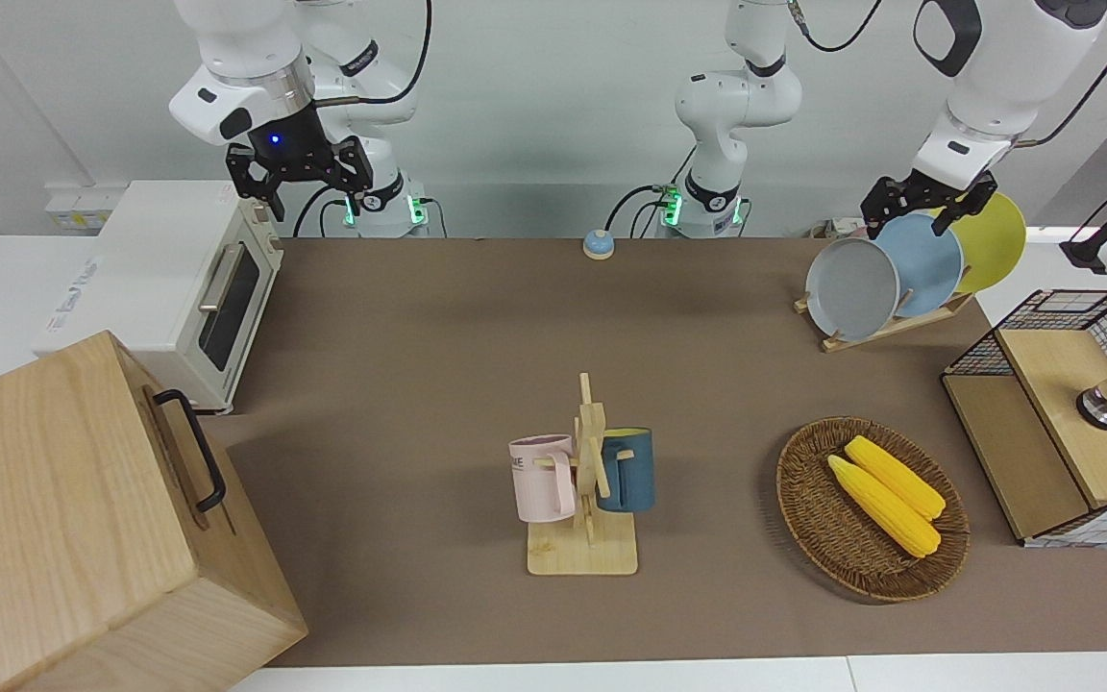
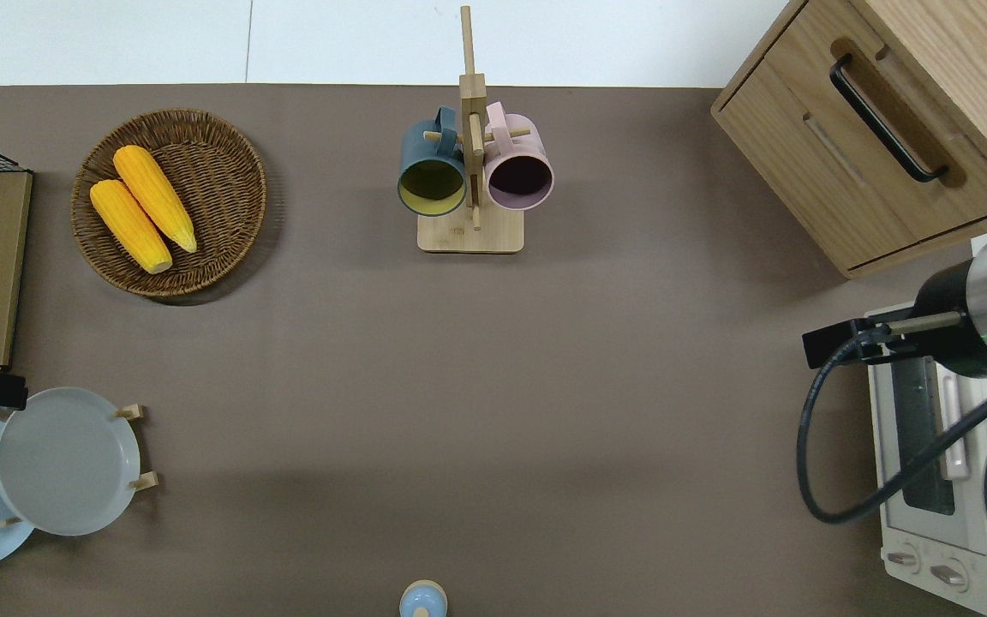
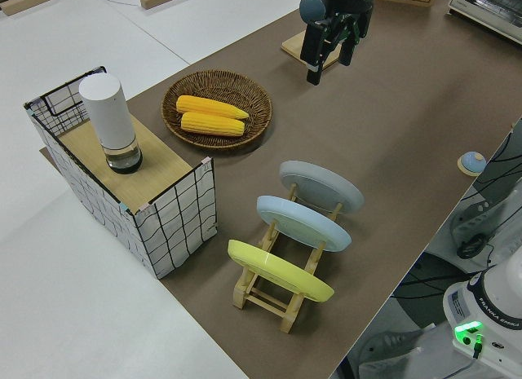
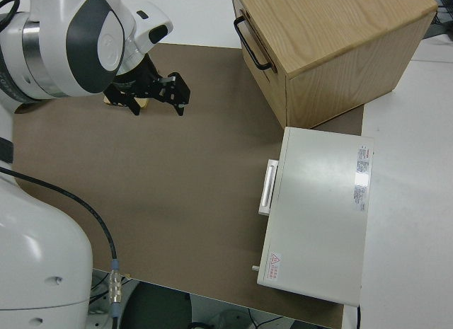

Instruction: Pick gray plate from low plate rack and place it on table with left arm

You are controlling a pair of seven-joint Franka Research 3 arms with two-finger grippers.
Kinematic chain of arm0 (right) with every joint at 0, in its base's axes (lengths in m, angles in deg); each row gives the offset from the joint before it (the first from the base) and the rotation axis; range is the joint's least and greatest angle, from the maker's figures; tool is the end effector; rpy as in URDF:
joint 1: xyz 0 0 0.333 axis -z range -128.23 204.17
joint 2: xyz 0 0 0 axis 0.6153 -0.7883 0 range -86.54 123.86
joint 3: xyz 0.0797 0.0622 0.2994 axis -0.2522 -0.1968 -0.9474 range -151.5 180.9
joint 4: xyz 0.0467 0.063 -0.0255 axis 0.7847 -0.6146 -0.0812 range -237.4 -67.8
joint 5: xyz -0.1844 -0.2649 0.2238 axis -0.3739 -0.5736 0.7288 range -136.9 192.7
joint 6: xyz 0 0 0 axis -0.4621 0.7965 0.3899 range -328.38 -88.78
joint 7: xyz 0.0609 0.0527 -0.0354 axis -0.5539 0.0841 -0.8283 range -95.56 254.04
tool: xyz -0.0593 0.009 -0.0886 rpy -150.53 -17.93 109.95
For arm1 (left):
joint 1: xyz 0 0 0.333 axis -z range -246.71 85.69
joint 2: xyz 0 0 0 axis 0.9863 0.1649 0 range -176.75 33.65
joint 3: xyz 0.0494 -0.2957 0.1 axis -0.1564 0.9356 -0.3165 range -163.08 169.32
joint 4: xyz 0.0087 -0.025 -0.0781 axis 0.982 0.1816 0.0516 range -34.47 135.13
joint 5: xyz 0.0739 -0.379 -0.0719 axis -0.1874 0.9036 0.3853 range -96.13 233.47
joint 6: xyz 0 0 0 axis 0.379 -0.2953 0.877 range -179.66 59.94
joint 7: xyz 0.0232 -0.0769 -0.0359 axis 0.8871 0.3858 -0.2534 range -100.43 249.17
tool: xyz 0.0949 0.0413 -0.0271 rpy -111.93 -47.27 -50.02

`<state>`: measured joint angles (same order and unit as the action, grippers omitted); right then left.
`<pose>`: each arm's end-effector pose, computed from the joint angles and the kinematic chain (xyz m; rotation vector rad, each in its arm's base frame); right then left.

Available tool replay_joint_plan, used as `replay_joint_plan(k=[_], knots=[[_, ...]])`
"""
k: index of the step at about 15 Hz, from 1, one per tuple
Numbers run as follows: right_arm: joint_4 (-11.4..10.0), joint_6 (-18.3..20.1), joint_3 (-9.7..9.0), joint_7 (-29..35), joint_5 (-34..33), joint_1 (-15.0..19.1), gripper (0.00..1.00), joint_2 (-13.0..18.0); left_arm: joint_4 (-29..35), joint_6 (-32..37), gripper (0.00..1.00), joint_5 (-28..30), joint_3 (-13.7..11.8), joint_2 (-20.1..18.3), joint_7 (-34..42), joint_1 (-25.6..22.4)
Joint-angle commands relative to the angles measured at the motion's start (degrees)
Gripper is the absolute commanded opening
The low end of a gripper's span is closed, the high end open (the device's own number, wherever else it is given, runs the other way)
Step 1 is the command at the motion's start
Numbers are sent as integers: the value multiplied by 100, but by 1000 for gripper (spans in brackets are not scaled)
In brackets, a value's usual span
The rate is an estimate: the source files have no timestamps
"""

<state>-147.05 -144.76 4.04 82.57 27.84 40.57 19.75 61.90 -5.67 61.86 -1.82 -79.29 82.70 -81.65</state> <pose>0.5271 0.0758 0.6545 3.1264 0.1286 -0.1001 0.5042 0.0689 0.5906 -3.0412 0.0713 0.1402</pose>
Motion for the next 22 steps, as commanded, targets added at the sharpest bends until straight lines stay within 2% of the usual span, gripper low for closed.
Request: replay_joint_plan(k=[1,14,22], knots=[[35,76,-32,-8,59,56,987,14,906,-726,991,-233,-77,-465,81,0],[35,76,-32,-8,59,56,990,14,2357,-1957,991,-453,-200,-817,345,-378],[35,76,-32,-8,59,56,987,14,2964,-2670,991,-453,-200,-826,459,-650]])
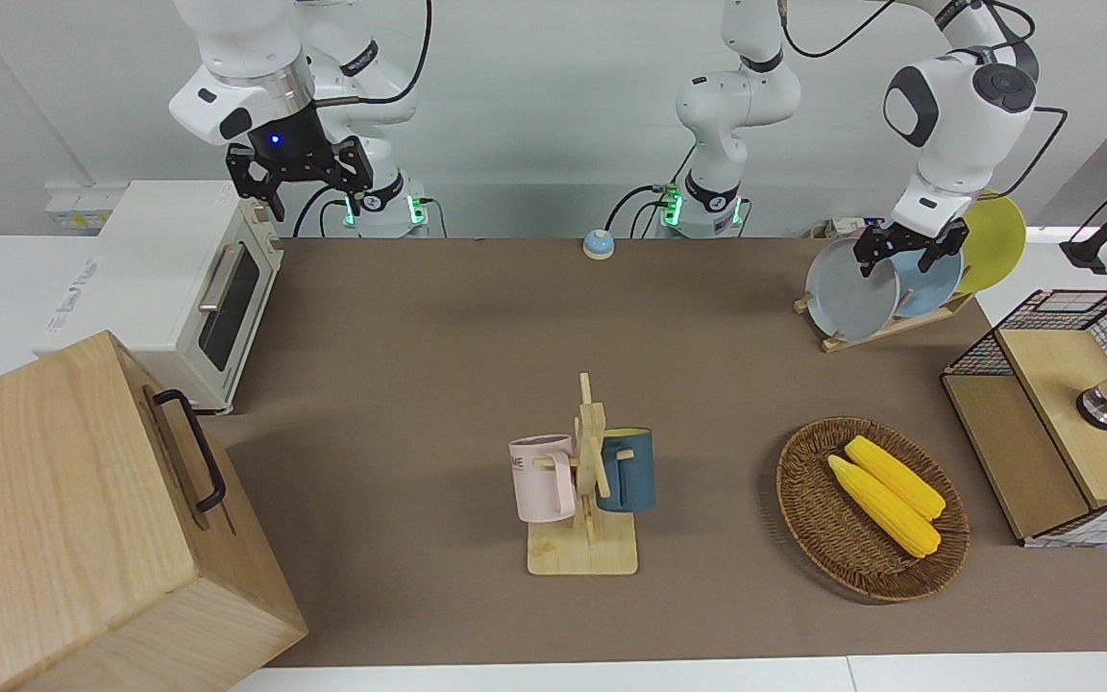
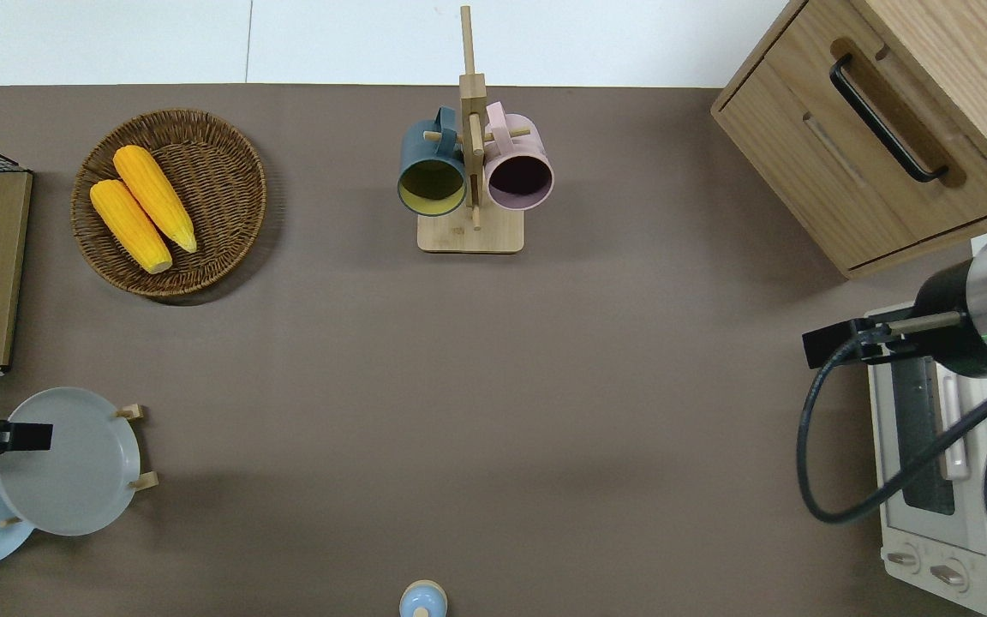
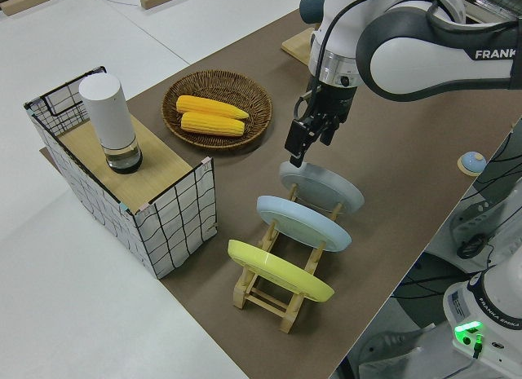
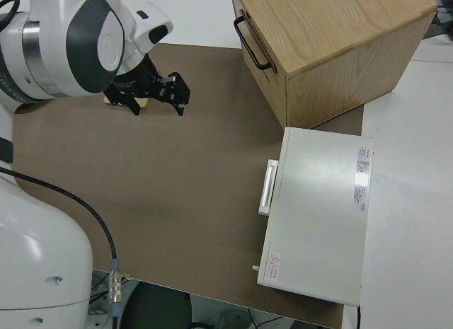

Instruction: Pick gray plate from low plate rack and place it on table with left arm

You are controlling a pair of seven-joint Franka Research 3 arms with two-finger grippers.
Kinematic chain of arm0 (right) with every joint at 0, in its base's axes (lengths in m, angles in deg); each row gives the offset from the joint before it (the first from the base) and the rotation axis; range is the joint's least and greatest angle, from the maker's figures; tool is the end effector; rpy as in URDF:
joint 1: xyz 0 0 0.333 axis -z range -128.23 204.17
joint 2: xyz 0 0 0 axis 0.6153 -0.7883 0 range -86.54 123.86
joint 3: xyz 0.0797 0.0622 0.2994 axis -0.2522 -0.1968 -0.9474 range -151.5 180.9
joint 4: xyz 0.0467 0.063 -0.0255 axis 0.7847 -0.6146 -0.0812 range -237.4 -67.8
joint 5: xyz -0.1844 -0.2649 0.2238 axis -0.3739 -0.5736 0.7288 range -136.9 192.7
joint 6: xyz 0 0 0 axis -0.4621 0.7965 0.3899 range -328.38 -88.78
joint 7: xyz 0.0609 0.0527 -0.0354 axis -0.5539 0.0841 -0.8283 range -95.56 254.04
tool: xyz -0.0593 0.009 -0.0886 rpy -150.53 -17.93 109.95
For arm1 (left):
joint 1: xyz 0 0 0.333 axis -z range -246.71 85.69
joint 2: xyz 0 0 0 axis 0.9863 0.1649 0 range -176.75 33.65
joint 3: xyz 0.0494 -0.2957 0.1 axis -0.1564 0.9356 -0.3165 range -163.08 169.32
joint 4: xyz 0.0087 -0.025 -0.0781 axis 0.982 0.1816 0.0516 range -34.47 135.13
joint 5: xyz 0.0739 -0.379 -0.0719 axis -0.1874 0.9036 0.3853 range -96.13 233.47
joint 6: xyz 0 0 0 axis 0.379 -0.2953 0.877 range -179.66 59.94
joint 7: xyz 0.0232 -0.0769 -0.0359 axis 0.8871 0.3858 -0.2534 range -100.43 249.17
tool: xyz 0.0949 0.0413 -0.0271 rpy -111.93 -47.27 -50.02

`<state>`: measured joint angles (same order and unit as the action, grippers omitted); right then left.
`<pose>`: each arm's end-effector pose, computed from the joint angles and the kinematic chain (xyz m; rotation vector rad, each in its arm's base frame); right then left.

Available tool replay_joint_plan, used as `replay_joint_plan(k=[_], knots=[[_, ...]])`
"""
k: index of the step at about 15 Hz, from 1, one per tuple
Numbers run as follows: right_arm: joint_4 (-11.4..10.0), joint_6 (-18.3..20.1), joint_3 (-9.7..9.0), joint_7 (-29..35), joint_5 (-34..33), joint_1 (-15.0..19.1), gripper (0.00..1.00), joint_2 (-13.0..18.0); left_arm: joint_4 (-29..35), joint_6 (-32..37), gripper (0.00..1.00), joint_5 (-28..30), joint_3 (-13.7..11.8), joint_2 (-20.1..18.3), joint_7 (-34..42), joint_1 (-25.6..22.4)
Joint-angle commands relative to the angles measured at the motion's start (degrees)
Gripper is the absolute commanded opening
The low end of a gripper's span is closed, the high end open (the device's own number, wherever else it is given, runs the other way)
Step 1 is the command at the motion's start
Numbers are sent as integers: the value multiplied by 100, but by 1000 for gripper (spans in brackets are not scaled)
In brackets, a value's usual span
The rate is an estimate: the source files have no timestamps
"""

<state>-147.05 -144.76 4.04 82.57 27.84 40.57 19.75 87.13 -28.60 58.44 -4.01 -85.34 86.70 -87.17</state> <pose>0.5271 0.0758 0.6545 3.1264 0.1286 -0.1001 0.4587 0.1264 0.4669 -3.0131 0.0775 0.0659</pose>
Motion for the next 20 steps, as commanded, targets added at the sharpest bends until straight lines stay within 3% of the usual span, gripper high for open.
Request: replay_joint_plan(k=[1,8,11,15,16,20], knots=[[35,76,-24,-8,59,56,990,14,520,-464,991,-111,18,-220,59,-108],[35,76,-32,-8,59,56,987,14,679,-615,981,-111,18,-211,59,-160],[35,76,-32,-8,59,56,987,14,706,-615,712,-111,18,-211,59,-169],[35,76,-32,-8,59,56,987,14,714,-615,97,-111,18,-211,59,-178],[35,76,-32,-8,59,56,987,14,714,-615,1,-111,18,-211,59,-178],[35,76,-32,-8,59,56,987,14,714,-597,0,-111,18,-211,59,-169]])
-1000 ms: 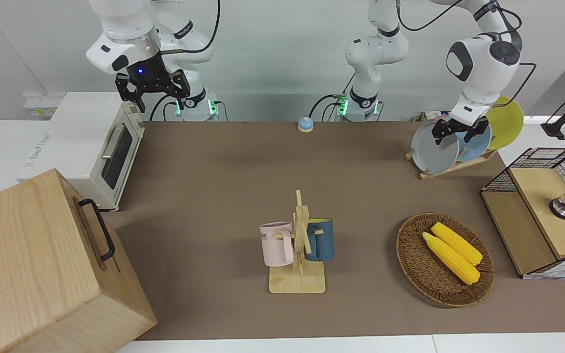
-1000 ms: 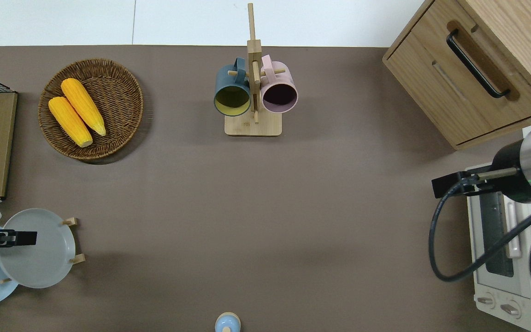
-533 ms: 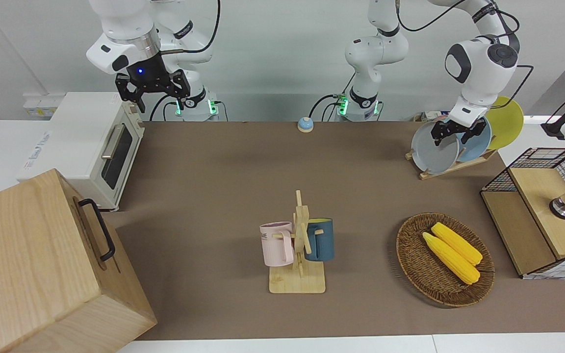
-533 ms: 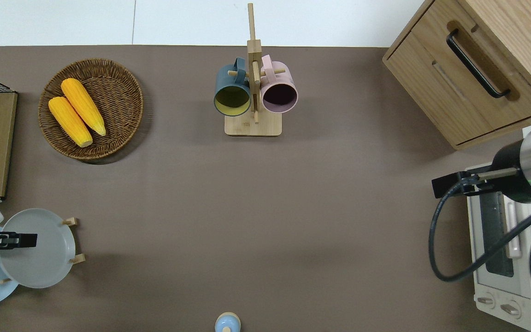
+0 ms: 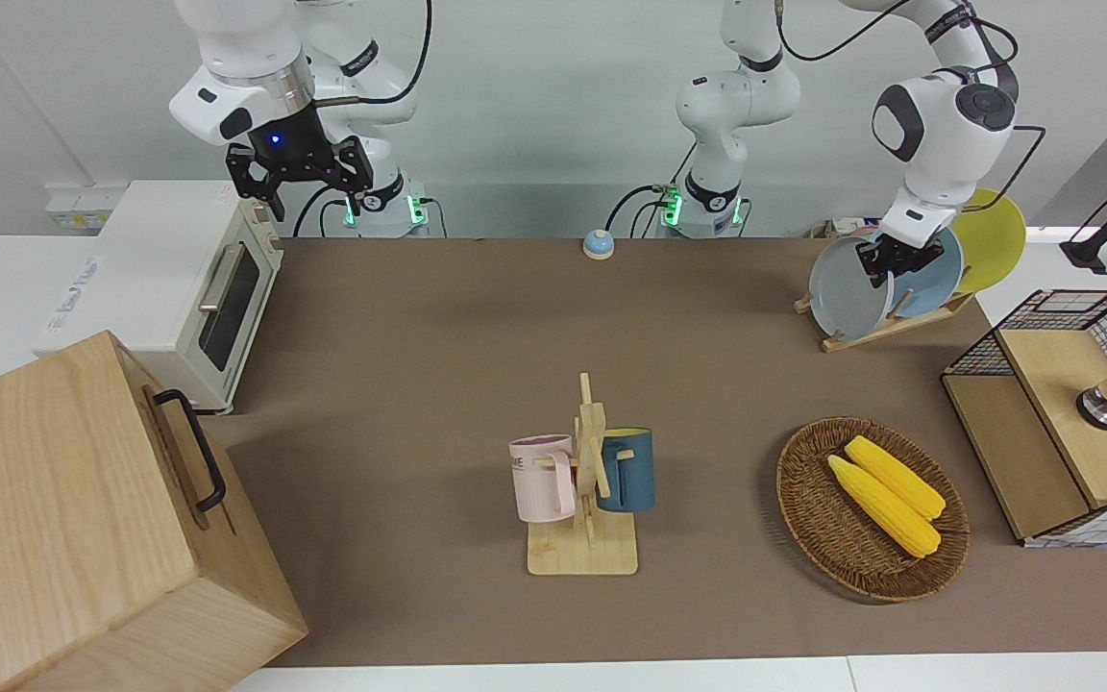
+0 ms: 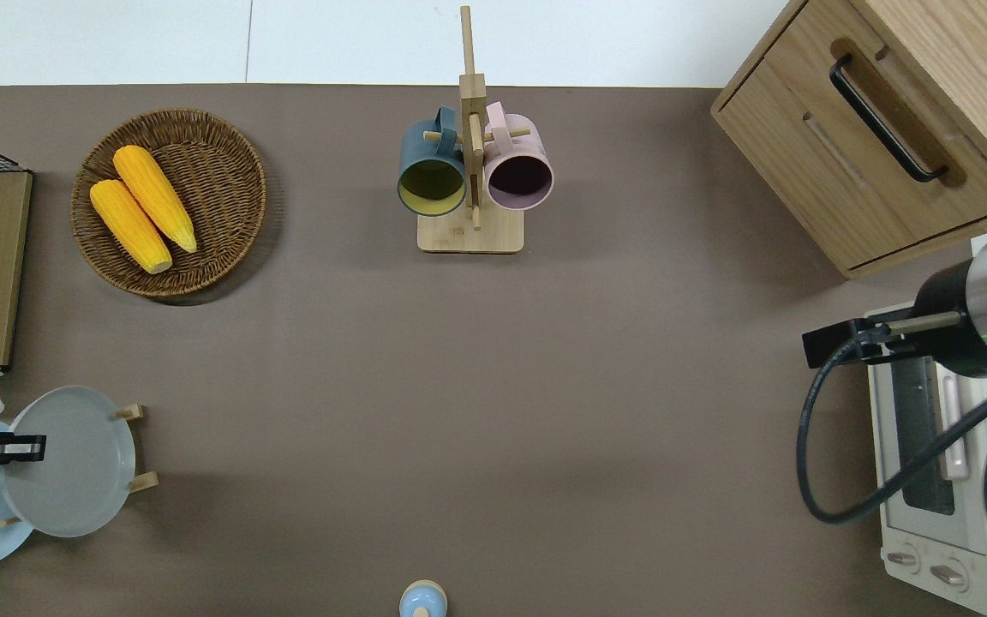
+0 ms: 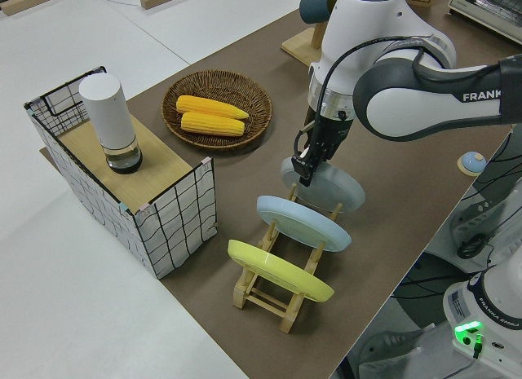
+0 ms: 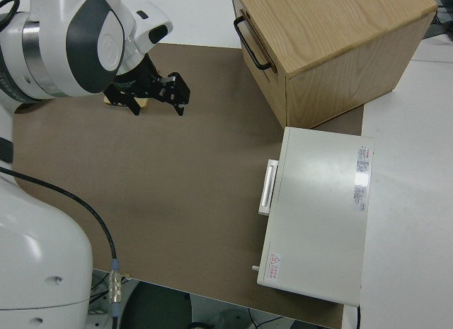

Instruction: Pick gray plate from low plate rack and place it on table with left arm

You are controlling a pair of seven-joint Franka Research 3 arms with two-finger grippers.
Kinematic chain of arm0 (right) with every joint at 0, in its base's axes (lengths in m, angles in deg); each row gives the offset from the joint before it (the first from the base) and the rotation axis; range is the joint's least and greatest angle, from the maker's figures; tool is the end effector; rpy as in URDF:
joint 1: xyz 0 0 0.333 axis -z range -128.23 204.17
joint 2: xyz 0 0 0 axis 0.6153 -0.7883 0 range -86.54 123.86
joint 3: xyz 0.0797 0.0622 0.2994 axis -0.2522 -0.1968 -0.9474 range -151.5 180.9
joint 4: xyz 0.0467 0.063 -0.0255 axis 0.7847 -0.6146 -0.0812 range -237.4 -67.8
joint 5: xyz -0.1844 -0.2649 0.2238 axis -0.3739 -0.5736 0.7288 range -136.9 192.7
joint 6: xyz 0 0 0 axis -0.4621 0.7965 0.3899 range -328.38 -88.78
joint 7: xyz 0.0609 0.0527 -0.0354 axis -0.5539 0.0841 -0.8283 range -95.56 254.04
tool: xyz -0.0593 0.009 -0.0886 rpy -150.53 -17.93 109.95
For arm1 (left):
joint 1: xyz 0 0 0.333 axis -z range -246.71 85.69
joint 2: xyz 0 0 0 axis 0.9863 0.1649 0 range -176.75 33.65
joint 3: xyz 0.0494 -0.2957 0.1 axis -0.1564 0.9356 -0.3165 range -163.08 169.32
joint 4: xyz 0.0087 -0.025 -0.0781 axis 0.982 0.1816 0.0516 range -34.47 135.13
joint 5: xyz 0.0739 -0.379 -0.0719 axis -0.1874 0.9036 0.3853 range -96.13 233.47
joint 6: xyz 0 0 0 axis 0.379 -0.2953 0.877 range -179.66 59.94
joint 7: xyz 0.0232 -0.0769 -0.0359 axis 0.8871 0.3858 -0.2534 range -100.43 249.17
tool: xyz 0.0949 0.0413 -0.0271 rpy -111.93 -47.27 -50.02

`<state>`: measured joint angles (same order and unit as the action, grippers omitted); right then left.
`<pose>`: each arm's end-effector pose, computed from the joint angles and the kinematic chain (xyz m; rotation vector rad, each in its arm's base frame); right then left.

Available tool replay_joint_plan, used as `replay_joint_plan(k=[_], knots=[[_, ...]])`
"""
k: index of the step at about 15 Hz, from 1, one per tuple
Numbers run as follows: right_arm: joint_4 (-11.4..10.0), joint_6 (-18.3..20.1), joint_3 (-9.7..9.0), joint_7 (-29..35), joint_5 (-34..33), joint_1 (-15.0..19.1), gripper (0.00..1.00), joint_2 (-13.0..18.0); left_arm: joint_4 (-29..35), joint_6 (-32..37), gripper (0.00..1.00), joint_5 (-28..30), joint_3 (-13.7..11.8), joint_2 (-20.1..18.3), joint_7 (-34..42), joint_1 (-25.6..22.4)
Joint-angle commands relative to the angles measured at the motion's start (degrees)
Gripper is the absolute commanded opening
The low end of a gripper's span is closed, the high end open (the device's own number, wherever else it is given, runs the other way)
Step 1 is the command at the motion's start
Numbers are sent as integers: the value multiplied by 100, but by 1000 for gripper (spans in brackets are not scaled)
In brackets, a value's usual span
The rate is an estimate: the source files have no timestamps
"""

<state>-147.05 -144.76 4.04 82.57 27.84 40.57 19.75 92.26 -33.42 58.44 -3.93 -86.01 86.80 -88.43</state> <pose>0.5271 0.0758 0.6545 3.1264 0.1286 -0.1001 0.4462 0.1304 0.4378 -3.0198 0.0691 0.0560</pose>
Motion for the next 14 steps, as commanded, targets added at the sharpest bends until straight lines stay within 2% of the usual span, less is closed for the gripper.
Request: replay_joint_plan(k=[1,6,14], knots=[[35,76,-32,-8,59,56,990,14,202,-115,0,-111,11,-136,49,-43],[35,76,-32,-8,59,56,990,14,62,182,0,-68,11,-136,-12,-34],[35,76,-32,-8,59,56,990,14,-966,1386,0,64,99,-127,-74,54]])
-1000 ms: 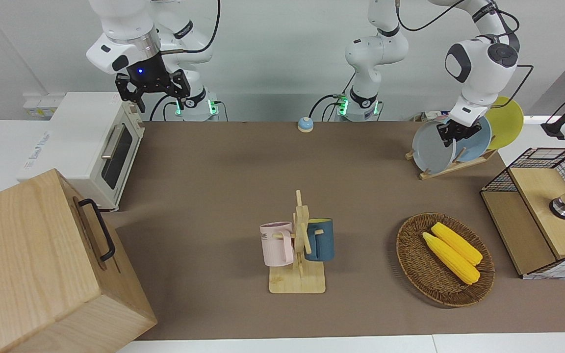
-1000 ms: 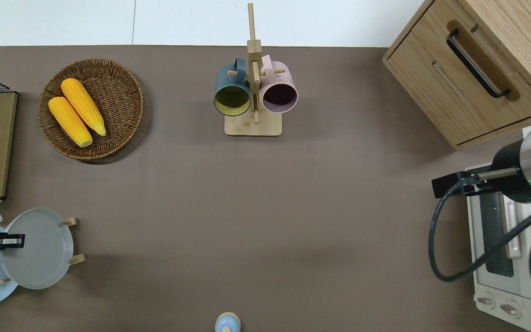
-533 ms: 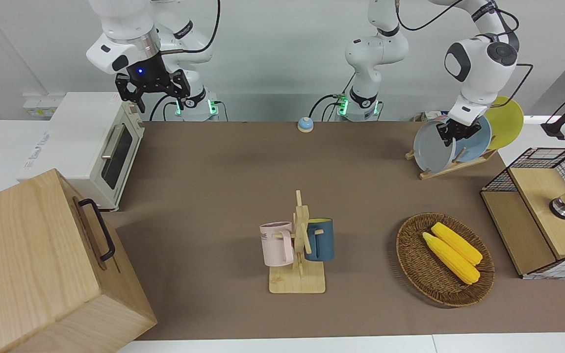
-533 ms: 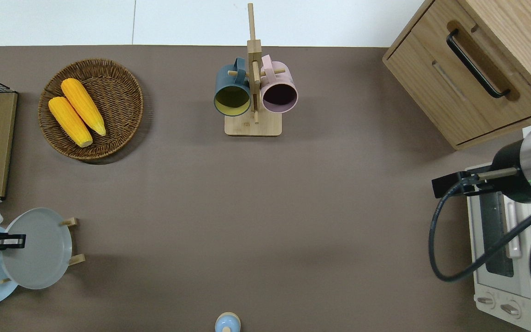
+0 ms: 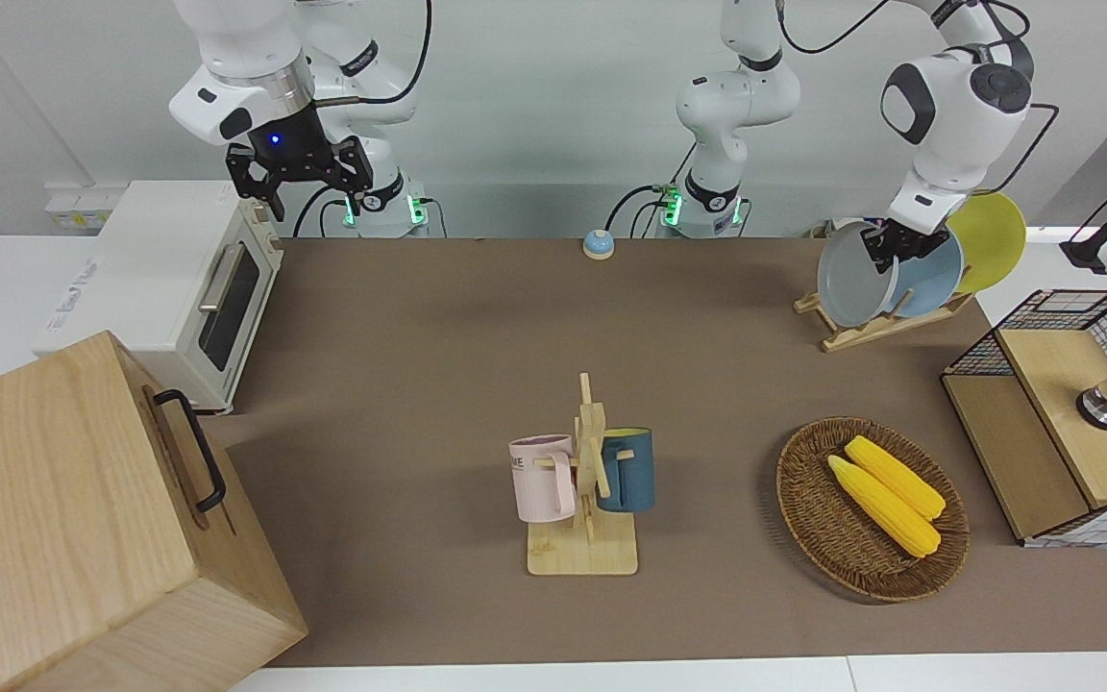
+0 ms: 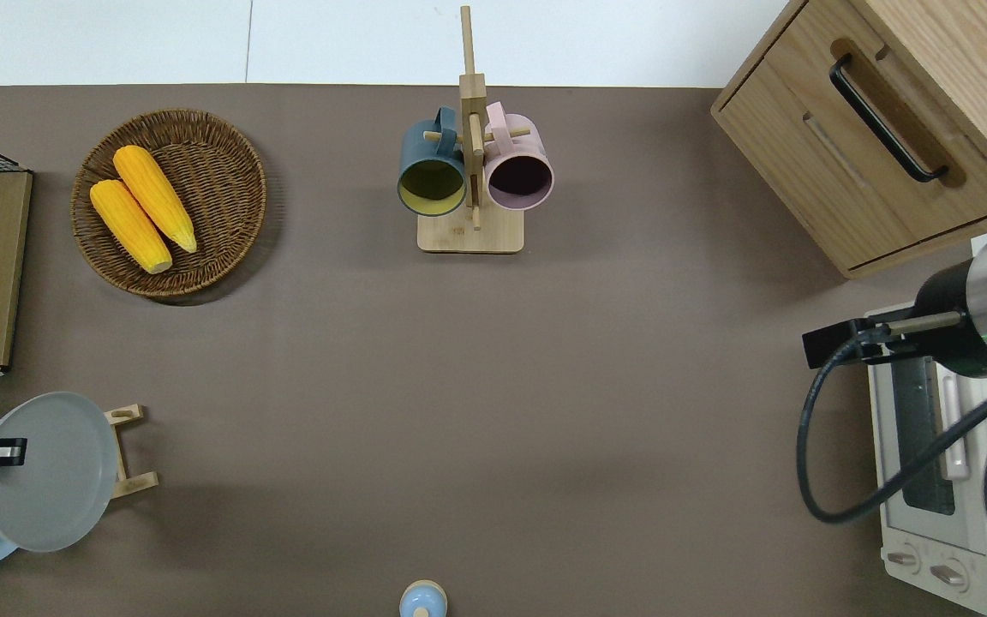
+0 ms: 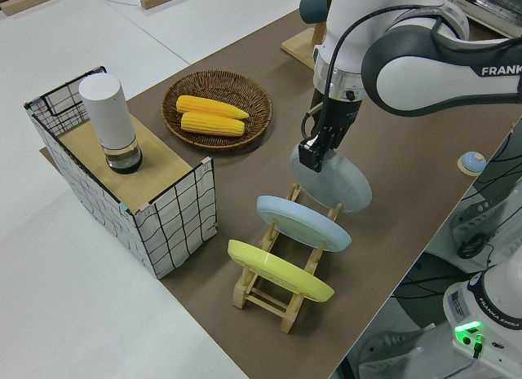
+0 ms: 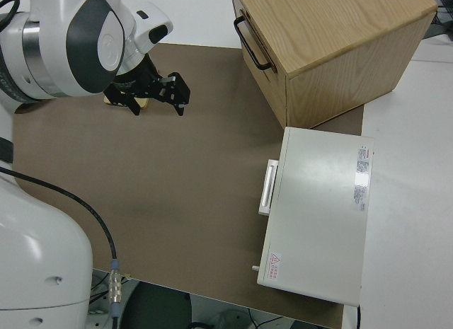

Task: Pick gray plate from low plate rack and place it on table with left arm
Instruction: 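Lift the gray plate out of the rack with the left gripper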

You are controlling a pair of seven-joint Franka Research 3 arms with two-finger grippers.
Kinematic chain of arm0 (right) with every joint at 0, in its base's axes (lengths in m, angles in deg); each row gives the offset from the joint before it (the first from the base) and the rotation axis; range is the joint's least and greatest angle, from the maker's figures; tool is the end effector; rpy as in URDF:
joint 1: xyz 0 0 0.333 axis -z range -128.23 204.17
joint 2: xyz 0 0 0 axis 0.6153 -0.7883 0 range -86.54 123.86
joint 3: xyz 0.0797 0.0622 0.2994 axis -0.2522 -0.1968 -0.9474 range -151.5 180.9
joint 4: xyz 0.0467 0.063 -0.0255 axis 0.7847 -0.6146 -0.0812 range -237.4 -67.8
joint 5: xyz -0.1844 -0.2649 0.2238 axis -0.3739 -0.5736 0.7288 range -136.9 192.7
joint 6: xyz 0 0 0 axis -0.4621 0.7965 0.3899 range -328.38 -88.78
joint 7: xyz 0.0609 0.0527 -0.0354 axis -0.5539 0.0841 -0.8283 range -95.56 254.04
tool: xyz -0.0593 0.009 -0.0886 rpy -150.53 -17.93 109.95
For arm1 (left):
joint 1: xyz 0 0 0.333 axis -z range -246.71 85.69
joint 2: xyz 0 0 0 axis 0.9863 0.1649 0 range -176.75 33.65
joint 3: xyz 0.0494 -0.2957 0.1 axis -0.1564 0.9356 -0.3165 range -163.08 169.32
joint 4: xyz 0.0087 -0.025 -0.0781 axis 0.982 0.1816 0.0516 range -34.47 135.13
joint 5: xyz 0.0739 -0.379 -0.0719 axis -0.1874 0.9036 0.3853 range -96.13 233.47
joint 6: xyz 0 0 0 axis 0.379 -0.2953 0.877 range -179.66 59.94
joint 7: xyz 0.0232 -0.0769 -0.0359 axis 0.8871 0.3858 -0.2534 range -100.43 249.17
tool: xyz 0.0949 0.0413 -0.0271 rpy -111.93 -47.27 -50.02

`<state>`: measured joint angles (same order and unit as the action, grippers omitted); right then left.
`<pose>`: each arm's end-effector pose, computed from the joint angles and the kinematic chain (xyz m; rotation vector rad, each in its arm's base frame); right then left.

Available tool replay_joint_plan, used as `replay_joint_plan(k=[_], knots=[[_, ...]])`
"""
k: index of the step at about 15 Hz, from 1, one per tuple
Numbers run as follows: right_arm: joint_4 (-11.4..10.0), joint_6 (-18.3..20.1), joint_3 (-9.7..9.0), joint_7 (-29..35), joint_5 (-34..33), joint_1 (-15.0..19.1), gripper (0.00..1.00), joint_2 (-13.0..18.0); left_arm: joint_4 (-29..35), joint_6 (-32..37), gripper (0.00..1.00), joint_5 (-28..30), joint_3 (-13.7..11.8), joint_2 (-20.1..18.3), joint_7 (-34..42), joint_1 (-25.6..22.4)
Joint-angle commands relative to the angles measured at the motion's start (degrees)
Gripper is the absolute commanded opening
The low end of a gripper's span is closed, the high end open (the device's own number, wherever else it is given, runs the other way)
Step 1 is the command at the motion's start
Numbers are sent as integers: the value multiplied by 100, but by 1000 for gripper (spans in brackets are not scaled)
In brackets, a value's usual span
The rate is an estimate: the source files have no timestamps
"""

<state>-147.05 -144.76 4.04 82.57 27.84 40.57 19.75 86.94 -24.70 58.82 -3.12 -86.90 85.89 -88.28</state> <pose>0.5271 0.0758 0.6545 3.1264 0.1286 -0.1001 0.4477 0.1266 0.4757 -3.0221 0.0359 0.1195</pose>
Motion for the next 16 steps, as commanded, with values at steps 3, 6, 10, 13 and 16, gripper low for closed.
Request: replay_joint_plan(k=[3,6,10,13,16], knots=[[35,76,-32,-8,59,56,987,14,-944,1085,0,273,44,-20,9,38],[35,76,-32,-8,59,56,987,14,-1445,1735,0,290,245,-11,-157,74],[35,76,-32,-8,59,56,987,14,-1692,2080,0,745,492,-20,-431,82],[35,76,-32,-8,59,56,987,14,-1684,2186,0,1274,483,15,-440,74],[35,76,-32,-8,59,56,990,14,-1622,2186,0,1923,413,85,-396,30]])
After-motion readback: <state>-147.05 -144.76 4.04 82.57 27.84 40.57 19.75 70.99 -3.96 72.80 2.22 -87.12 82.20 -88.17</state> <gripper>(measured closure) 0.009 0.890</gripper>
